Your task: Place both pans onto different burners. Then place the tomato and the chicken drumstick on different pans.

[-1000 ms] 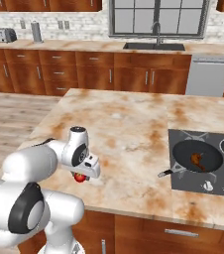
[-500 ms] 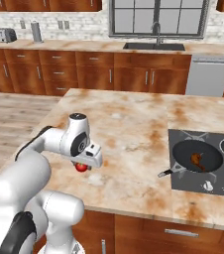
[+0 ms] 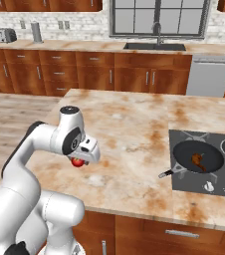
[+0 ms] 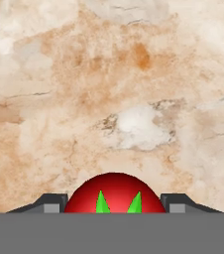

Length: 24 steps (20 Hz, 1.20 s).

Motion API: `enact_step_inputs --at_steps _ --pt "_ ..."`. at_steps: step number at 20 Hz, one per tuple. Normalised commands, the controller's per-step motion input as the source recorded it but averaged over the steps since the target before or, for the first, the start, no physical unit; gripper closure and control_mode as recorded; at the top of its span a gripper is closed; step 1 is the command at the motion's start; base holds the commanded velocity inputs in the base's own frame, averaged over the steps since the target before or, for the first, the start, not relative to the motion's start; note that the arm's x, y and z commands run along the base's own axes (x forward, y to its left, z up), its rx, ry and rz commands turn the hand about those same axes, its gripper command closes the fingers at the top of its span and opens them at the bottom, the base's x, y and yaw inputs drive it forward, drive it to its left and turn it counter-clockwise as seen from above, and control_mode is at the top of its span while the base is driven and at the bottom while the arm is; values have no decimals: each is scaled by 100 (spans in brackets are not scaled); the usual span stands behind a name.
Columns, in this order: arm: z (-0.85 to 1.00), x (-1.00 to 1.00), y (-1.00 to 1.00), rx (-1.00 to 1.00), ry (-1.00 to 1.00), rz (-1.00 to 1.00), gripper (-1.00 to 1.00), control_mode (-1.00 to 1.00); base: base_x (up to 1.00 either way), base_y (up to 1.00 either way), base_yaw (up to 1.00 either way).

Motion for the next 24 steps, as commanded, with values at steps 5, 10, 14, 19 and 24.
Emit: enact_step_inputs --at_steps 5,10,14,19,24 --pt "33 2 2 0 -6 3 100 -100 0 0 0" --pt "8 -2 -1 0 -4 2 100 100 -17 -30 0" --pt "0 0 0 0 0 0 100 100 -19 -91 0" --pt "0 0 0 0 0 0 100 100 -12 -100 0" --pt "0 0 0 0 0 0 100 100 -4 -96 0"
